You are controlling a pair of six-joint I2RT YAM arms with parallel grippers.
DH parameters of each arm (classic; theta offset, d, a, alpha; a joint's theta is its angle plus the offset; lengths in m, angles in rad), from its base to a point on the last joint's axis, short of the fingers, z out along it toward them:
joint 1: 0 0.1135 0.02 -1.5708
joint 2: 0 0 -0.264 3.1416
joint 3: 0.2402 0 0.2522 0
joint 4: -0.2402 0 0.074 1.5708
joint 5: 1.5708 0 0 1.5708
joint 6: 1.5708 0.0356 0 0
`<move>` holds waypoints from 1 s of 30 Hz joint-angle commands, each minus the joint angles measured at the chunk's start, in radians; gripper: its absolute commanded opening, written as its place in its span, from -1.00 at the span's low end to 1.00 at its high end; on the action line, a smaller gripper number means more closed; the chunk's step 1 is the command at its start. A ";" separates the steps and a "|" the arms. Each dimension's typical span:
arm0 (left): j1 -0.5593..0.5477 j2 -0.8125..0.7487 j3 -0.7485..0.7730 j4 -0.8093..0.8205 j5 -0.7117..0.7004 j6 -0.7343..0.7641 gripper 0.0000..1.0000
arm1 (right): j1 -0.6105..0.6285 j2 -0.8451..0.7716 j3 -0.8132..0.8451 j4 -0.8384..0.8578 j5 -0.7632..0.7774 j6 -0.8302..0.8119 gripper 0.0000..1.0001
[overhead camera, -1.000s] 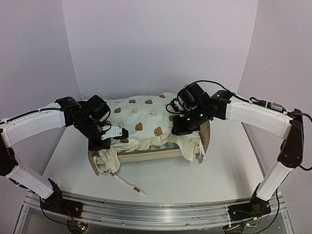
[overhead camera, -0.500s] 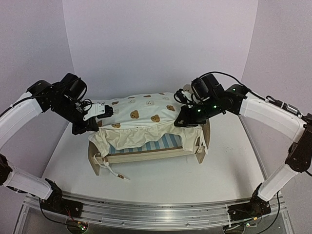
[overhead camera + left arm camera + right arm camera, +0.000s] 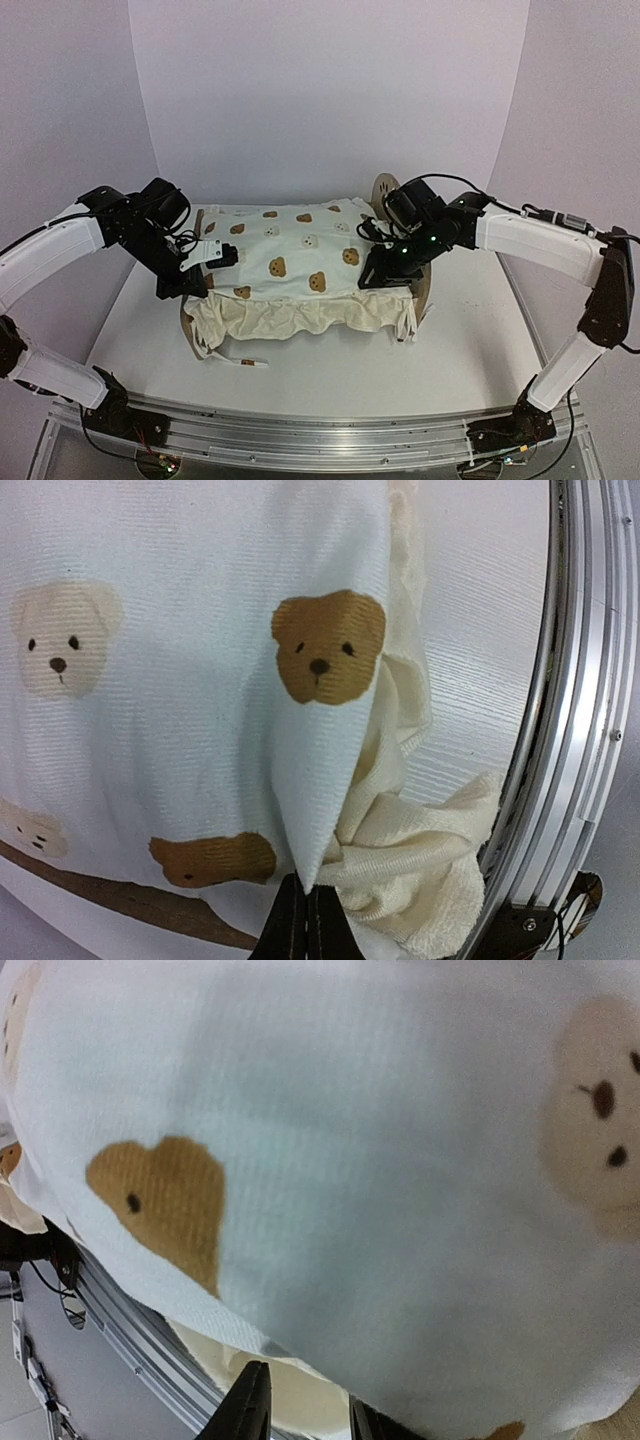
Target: Set up the pet bed
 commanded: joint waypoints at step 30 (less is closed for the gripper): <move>0.006 0.072 0.062 0.196 -0.139 -0.059 -1.00 | 0.496 0.493 0.106 1.183 0.064 0.042 0.02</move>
